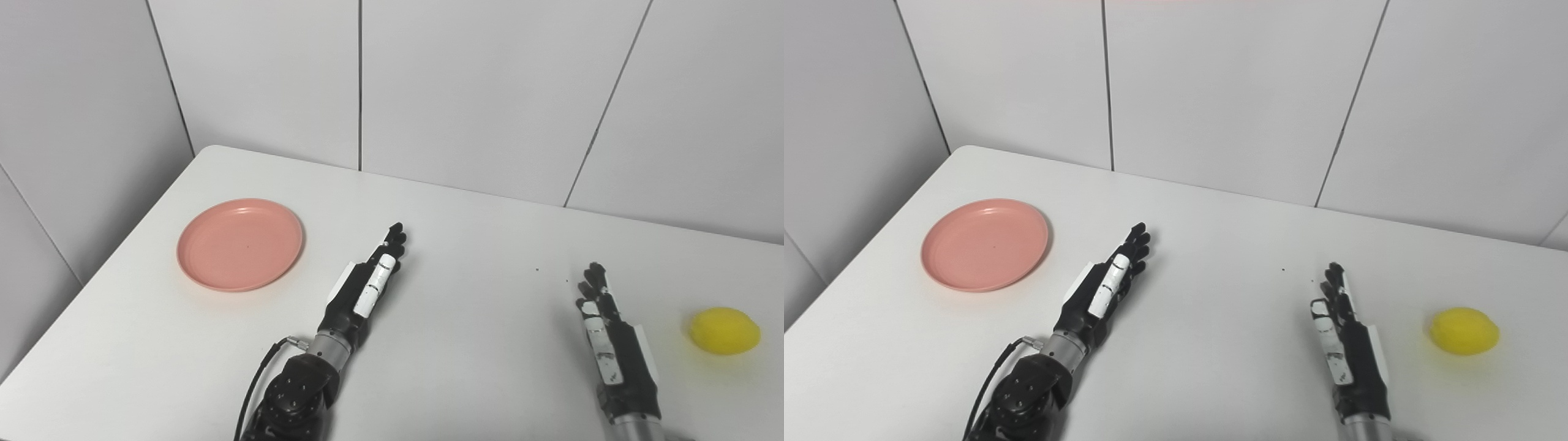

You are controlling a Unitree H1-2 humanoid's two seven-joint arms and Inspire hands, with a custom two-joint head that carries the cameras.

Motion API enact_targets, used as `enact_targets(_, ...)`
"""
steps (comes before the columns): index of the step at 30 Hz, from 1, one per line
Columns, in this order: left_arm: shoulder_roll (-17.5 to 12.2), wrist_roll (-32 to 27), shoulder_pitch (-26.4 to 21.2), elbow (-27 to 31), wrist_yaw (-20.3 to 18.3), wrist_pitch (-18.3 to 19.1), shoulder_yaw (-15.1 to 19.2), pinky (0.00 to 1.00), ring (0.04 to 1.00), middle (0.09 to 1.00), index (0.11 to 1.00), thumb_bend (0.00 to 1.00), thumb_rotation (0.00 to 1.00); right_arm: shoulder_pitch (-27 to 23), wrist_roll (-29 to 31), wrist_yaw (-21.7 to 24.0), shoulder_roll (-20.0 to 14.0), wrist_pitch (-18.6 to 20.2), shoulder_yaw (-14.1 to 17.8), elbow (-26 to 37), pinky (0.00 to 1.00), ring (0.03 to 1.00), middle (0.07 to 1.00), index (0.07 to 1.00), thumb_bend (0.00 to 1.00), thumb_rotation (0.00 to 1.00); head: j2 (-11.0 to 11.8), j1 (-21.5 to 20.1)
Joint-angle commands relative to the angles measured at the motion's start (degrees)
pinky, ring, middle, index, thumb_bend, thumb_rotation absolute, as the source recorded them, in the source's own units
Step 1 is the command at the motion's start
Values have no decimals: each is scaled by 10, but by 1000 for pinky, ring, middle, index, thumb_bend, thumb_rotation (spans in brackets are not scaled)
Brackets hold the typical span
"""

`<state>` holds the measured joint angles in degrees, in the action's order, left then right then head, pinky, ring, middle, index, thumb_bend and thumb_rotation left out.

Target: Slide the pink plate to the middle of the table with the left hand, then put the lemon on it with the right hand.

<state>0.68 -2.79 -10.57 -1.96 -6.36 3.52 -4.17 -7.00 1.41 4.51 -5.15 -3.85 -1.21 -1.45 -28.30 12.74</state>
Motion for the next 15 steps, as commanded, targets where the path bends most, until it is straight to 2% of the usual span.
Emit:
enact_targets(1,3,-10,-24,23,1,0,7,1000,1000,1000,1000,617,1000,-6,13,10,-1,-32,2,6,999,1000,1000,1000,628,928,6,11)
enact_targets(6,-13,-15,-28,53,1,38,24,1000,1000,1000,1000,715,1000,-1,5,8,-11,-45,5,5,1000,1000,1000,1000,580,941,16,27)
enact_targets(11,-29,-13,-35,77,-4,62,30,1000,1000,1000,1000,734,1000,0,10,12,-11,-54,8,0,1000,1000,1000,1000,556,948,19,29)
enact_targets(13,-37,-18,-37,88,-7,68,35,1000,1000,1000,1000,742,1000,0,10,12,-10,-60,9,-4,1000,1000,1000,1000,556,946,28,28)
enact_targets(15,-44,-26,-39,96,-11,72,40,1000,1000,1000,1000,755,1000,1,9,13,-9,-60,10,-3,1000,1000,1000,1000,522,947,30,30)
